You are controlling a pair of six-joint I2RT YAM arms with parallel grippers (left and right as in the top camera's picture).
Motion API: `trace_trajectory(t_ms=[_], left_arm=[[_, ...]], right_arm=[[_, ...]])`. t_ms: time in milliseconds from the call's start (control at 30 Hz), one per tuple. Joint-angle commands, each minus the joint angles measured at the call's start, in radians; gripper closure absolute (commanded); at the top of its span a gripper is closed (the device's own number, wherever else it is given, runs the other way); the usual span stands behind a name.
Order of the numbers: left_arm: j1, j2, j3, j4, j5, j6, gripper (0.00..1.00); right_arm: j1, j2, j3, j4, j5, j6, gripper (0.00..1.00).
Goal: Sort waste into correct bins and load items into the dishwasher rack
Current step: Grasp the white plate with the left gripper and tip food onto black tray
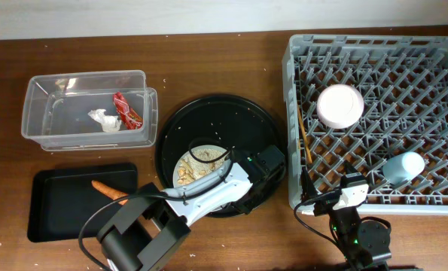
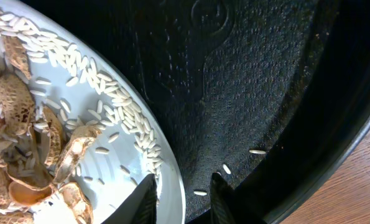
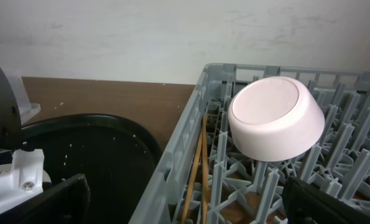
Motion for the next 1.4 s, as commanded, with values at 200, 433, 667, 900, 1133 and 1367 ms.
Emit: trace_trajectory(t_ms=[200,433,667,900,1133,1367], left_arm=[[-0.002,0.105,0.023,-0.01,-0.084,0.082,1.0],[-0.002,0.105,0.455,-0.335,-0.288,0.04,1.0],[0.099,0.064,0.615,-0.7,-0.312,-0.2,1.0],[0.254,-0.194,0.347,-0.642,-0.2,-0.237,1.0],[0.542,-0.453,-0.22,-0.299,0.112,-0.138,1.0],[0.935,-0.66,-0.276,-0.225,0.496,0.139,1.0]], right_arm=[[0.005,-0.006,-0.007,-0.002,-0.009,0.011,0.02],[0.005,-0.006,-0.007,-0.002,-0.009,0.011,0.02],[0.005,-0.006,-0.007,-0.002,-0.009,0.011,0.02],[0.005,-0.006,-0.007,-0.002,-0.009,0.011,0.02],[0.005,-0.006,-0.007,-0.002,-0.009,0.011,0.02],[0.005,-0.006,-0.007,-0.002,-0.009,0.011,0.02]])
